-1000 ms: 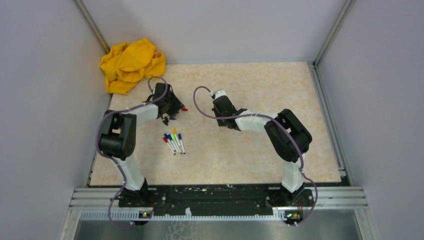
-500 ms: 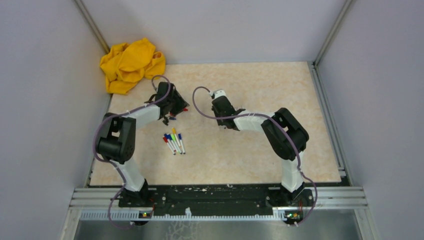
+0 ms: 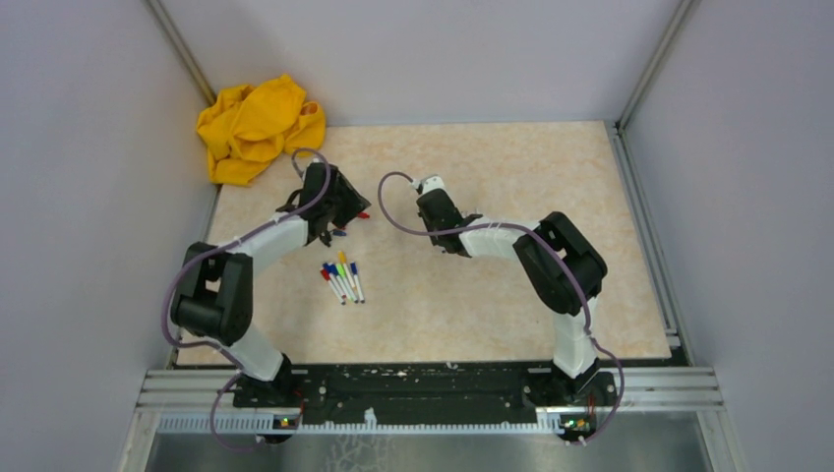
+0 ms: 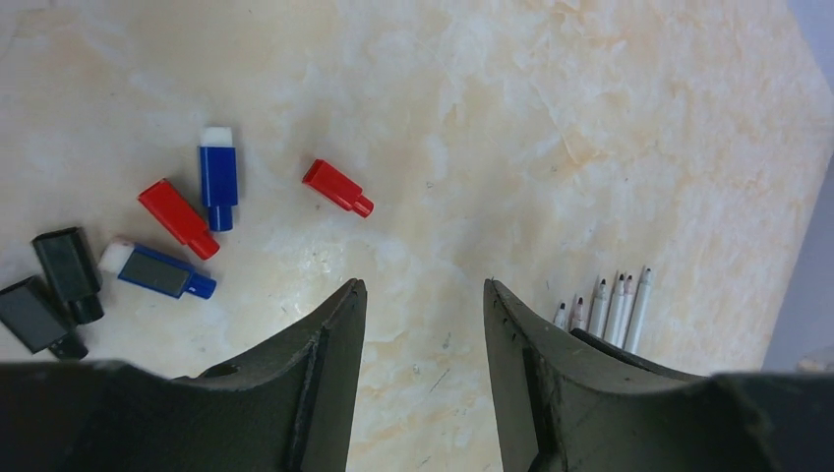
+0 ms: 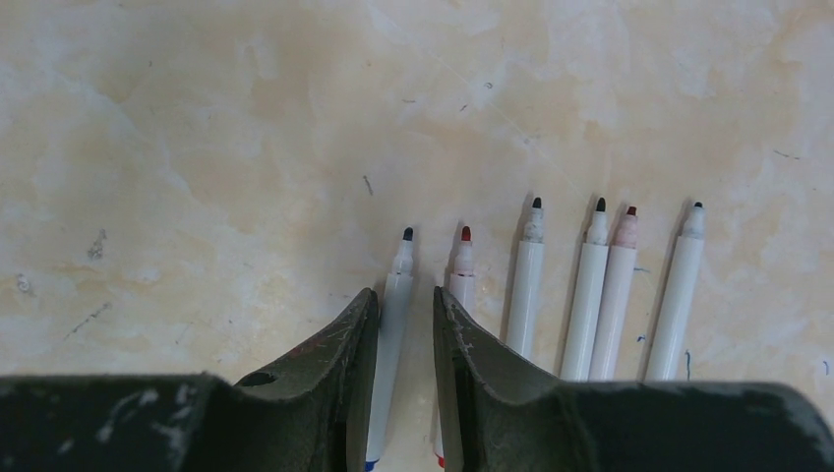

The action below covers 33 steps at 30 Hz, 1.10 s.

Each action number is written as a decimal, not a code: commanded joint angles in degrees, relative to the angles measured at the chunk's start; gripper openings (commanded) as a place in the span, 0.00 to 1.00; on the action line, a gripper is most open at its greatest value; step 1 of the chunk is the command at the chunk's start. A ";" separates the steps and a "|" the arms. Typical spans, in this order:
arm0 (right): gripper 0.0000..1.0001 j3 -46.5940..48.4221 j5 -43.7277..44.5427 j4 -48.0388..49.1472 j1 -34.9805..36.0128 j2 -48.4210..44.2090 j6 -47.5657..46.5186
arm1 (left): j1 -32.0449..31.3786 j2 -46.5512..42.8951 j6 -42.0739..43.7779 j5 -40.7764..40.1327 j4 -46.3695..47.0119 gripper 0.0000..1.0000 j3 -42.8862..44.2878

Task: Open the pen caps

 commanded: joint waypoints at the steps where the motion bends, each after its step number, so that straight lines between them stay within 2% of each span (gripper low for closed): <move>1: 0.27 1.70 3.71 -0.49 -0.45 -2.29 -2.31 | -0.39 -6.01 0.52 -4.06 -0.17 0.54 -2.73; 11: 0.27 2.68 4.16 1.25 4.33 -6.78 -4.49 | -0.87 -18.97 -1.16 -9.22 -0.20 0.54 -12.16; 16: 0.28 6.61 4.42 -2.72 7.63 -8.54 -4.67 | -1.05 -26.97 -1.99 -11.97 -1.34 0.54 -16.39; 24: 0.28 9.15 0.80 -7.96 15.03 -7.39 1.11 | -1.16 -39.12 -2.25 -13.59 -5.63 0.54 -20.09; 27: 0.28 9.35 -1.10 -8.79 17.34 -5.98 4.15 | -1.24 -42.95 -2.39 -13.96 -7.63 0.58 -21.49; 33: 0.33 10.57 -5.00 -8.04 20.70 -3.79 8.32 | -1.30 -50.56 -3.66 -15.85 -10.56 0.72 -24.64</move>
